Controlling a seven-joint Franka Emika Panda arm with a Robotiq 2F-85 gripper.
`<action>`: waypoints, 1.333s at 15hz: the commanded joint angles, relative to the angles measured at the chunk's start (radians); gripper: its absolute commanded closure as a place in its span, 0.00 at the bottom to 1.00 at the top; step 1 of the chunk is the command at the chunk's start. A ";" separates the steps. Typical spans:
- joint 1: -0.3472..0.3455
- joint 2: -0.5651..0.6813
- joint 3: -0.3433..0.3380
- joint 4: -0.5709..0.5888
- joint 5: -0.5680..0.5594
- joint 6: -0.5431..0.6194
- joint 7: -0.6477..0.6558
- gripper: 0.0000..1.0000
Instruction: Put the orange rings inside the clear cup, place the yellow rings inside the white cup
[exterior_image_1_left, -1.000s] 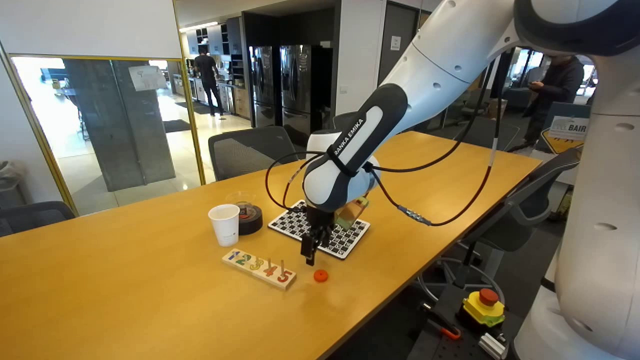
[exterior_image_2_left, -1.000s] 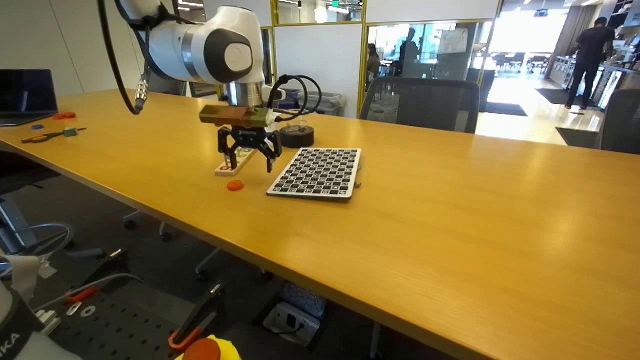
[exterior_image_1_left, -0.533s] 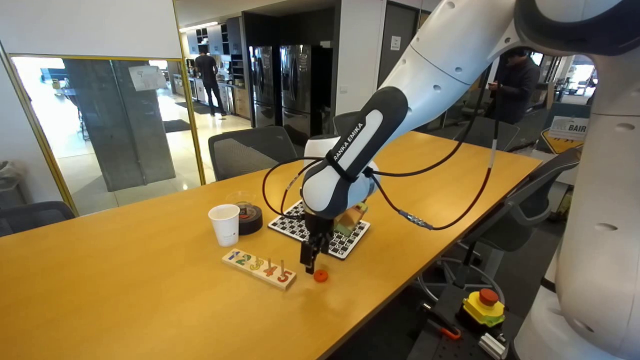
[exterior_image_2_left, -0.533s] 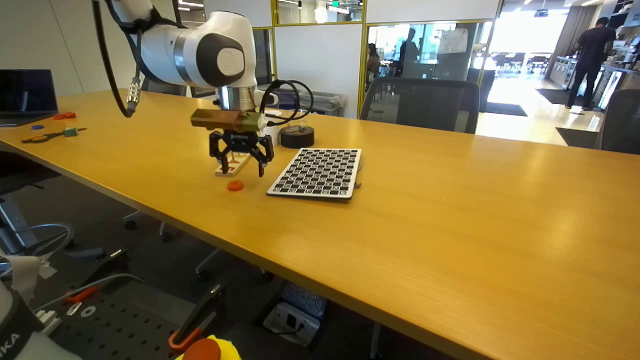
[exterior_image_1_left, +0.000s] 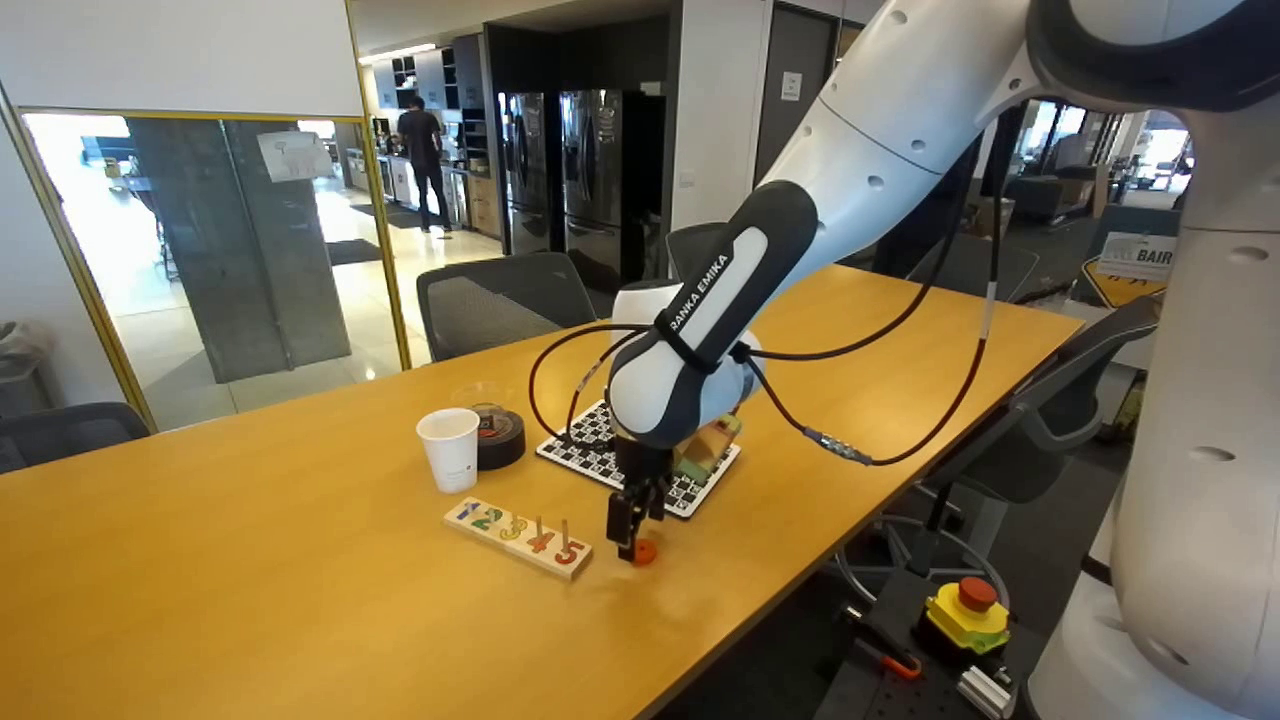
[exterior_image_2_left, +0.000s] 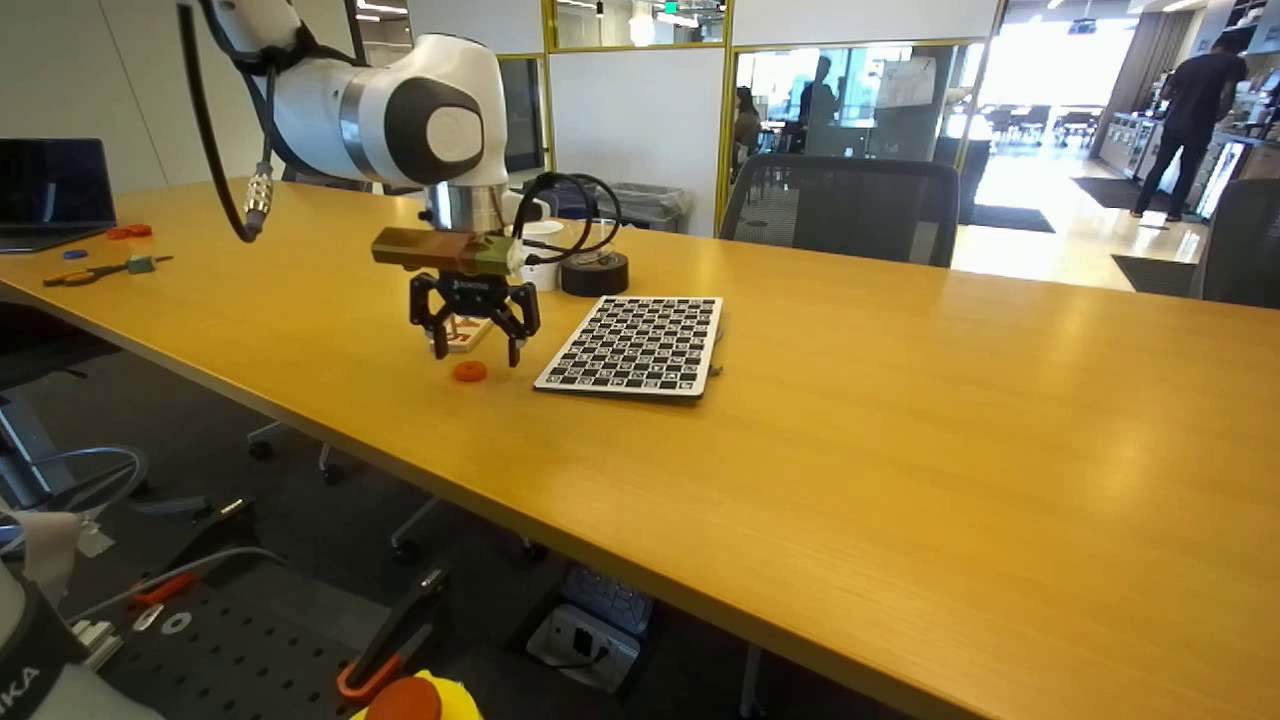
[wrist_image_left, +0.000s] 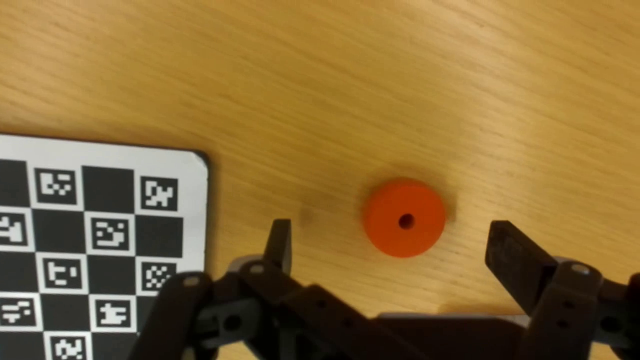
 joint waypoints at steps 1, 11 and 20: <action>0.002 -0.006 0.014 -0.012 0.059 0.009 -0.037 0.00; 0.004 0.001 0.017 -0.017 0.109 0.022 -0.036 0.32; 0.011 -0.024 -0.021 0.003 0.042 0.011 0.036 0.78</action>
